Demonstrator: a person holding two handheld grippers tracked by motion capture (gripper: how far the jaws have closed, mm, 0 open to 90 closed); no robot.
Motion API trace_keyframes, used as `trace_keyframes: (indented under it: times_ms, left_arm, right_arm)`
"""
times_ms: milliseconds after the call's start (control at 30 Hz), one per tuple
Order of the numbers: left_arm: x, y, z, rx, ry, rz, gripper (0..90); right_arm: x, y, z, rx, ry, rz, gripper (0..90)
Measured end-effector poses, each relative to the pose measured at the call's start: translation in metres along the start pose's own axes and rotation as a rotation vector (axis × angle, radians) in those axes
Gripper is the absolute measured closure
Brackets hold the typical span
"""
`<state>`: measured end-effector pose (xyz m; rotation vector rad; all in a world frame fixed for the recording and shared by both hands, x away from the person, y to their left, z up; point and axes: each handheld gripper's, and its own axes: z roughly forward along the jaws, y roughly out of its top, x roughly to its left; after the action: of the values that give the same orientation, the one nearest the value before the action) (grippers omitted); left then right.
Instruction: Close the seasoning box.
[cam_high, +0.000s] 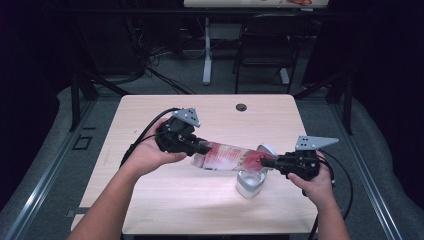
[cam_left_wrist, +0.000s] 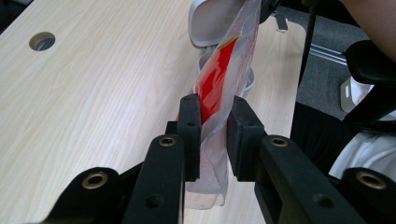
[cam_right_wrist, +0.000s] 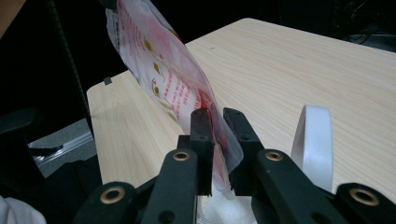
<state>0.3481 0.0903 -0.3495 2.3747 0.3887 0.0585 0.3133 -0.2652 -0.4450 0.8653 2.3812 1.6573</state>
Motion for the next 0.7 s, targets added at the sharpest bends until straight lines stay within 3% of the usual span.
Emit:
trace_keyframes:
  times_ms: [700]
  left_arm:
    - [0.006, -0.027, 0.002, -0.031, -0.013, -0.052, 76.8]
  right_arm:
    - [-0.002, -0.004, 0.004, -0.002, 0.001, -0.006, 77.6]
